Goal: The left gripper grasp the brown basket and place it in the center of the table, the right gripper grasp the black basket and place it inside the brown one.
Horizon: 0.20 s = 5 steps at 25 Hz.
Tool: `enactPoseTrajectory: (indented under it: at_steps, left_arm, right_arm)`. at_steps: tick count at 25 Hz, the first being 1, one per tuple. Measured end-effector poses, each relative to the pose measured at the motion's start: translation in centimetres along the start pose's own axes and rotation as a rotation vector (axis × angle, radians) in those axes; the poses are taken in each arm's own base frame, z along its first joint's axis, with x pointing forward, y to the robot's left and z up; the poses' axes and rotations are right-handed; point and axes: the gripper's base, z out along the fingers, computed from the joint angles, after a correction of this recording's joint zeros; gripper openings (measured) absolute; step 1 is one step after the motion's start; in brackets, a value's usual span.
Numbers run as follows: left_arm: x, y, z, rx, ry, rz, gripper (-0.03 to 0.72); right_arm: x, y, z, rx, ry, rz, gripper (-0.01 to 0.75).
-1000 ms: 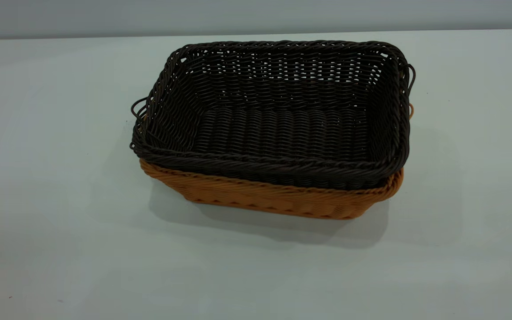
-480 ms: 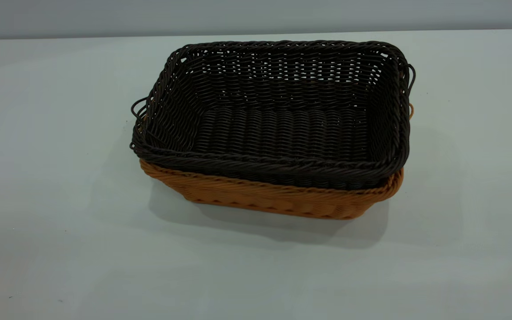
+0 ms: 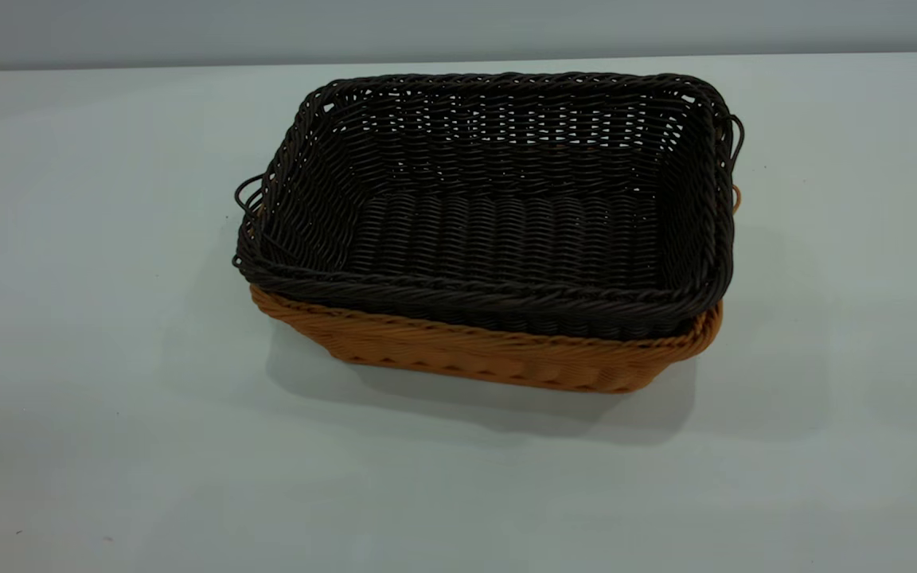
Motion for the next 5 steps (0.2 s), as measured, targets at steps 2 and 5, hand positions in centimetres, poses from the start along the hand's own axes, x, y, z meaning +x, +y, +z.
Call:
enactPoseTrajectory:
  at_steps: [2, 5]
  left_arm:
    - [0.0, 0.0, 0.0, 0.0, 0.0, 0.0, 0.437]
    - [0.0, 0.0, 0.0, 0.0, 0.0, 0.0, 0.437]
  right_arm:
    - [0.01, -0.13, 0.0, 0.014, 0.001, 0.014, 0.573]
    - [0.01, -0.25, 0.0, 0.028, 0.001, 0.033, 0.573]
